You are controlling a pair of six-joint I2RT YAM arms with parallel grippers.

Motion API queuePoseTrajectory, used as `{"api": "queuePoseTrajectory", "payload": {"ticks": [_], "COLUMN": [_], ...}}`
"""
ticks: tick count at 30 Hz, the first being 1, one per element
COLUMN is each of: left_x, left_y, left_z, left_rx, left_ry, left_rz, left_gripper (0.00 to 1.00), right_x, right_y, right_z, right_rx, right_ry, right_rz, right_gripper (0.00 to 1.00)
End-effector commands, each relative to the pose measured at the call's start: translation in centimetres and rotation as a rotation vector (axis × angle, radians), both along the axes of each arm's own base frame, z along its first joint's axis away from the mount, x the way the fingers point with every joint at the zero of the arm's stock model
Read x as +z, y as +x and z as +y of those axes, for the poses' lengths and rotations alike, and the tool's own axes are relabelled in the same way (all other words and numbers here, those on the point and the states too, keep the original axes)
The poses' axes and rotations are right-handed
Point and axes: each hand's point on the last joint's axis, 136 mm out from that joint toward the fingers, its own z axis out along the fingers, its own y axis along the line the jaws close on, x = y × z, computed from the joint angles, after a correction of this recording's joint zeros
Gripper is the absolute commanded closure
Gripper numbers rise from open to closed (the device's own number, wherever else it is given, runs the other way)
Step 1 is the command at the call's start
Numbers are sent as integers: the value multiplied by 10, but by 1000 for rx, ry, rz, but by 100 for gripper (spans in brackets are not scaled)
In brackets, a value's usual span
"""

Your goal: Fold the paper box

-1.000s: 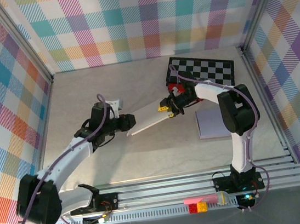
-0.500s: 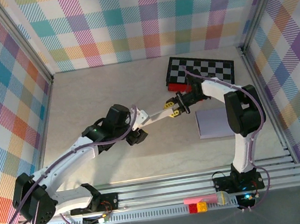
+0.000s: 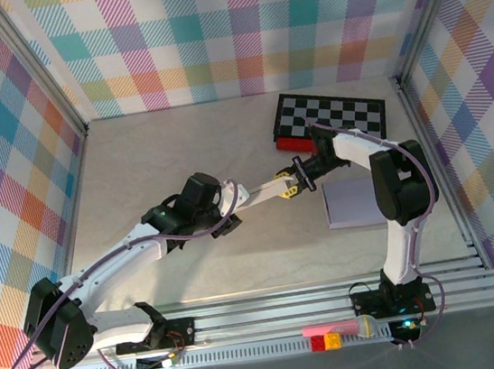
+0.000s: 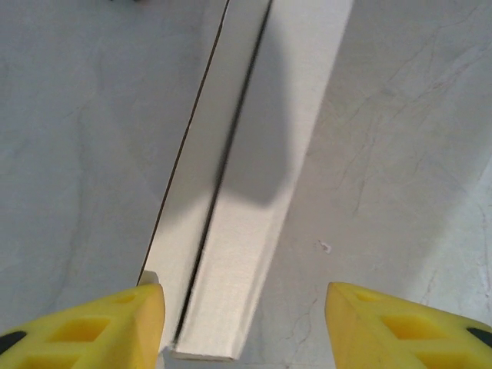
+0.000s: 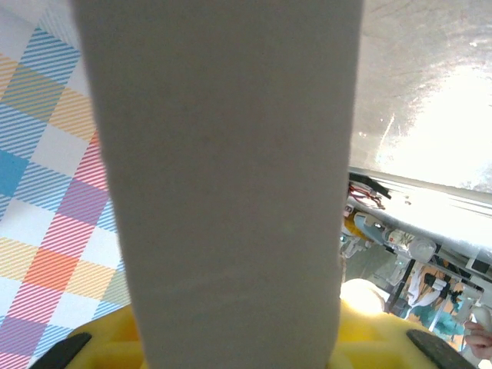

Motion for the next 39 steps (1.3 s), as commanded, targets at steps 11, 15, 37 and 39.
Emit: {"api": "queuePoseTrajectory", "payload": {"ticks": [11, 15, 37, 39], "left_x": [26, 13, -30, -33], "left_y": [-22, -24, 4, 2], "left_z": [7, 6, -22, -25], "left_rx": [-30, -52, -147, -162], "left_ry": [-91, -46, 89, 86], "left_rz": [-31, 15, 93, 130], "left_gripper": [41, 40, 51, 54], "right_x": [3, 6, -12, -15], "right_y": [-7, -7, -33, -29], "right_z": [-7, -5, 6, 4], "right_rx": [-15, -17, -30, -38], "right_ry": [13, 13, -20, -37], "right_rz": [41, 43, 180, 177], "right_gripper": [76, 76, 65, 56]}}
